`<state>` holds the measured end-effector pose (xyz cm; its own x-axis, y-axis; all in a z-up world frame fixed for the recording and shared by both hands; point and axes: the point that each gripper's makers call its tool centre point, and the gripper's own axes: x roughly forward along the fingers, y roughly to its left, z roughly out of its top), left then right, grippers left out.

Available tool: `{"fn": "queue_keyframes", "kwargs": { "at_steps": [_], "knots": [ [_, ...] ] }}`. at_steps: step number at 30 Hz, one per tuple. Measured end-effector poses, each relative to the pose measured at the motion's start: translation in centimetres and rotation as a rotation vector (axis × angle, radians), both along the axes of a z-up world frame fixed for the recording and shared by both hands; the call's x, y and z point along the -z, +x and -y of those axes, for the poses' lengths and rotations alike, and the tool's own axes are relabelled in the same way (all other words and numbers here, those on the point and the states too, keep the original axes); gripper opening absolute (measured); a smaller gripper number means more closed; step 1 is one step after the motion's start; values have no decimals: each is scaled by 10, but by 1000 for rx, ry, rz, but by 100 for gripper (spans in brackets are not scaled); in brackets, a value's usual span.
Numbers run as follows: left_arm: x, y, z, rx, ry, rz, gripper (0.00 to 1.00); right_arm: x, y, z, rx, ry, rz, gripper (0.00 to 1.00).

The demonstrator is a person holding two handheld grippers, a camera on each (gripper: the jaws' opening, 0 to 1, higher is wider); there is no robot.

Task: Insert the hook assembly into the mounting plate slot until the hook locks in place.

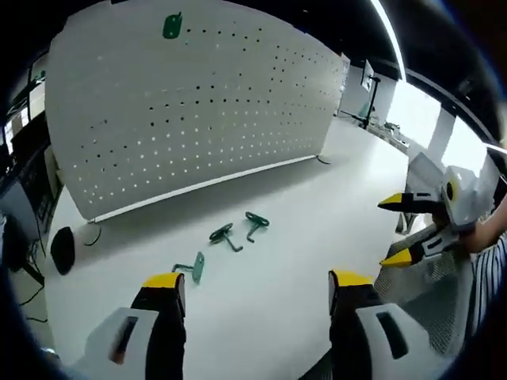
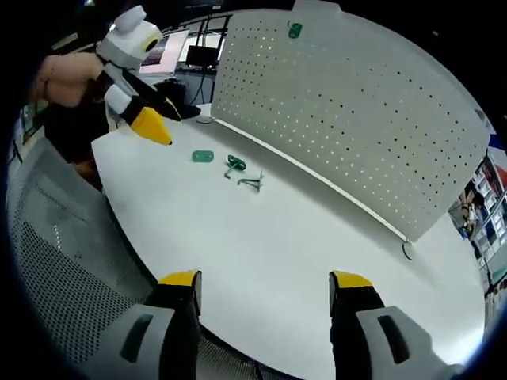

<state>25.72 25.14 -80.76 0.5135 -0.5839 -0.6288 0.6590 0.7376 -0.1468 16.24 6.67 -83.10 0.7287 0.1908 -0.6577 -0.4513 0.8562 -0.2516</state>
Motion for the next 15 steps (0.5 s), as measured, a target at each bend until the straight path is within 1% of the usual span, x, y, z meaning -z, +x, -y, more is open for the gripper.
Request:
{"fn": "queue_keyframes", "kwargs": {
  "at_steps": [3,6,7,9,12,15],
  "knots": [
    [5,10,6,22,3,-4,72,3,-1,-1,-7,-3,-13,61],
    [7,20,11,35,1,5,71,1,0,-2,-12,-1,-7,60],
    [10,24,13,45,7,6,69,2,0,-2,-12,2,-8,59],
    [16,32,15,63,40,28,69,2,-1,-3,-16,13,-17,57],
    [21,41,20,62,19,16,67,1,-1,-4,-20,20,-10,56],
    [29,51,23,68,28,4,63,3,-2,-4,-12,36,-28,54]
  ]
}}
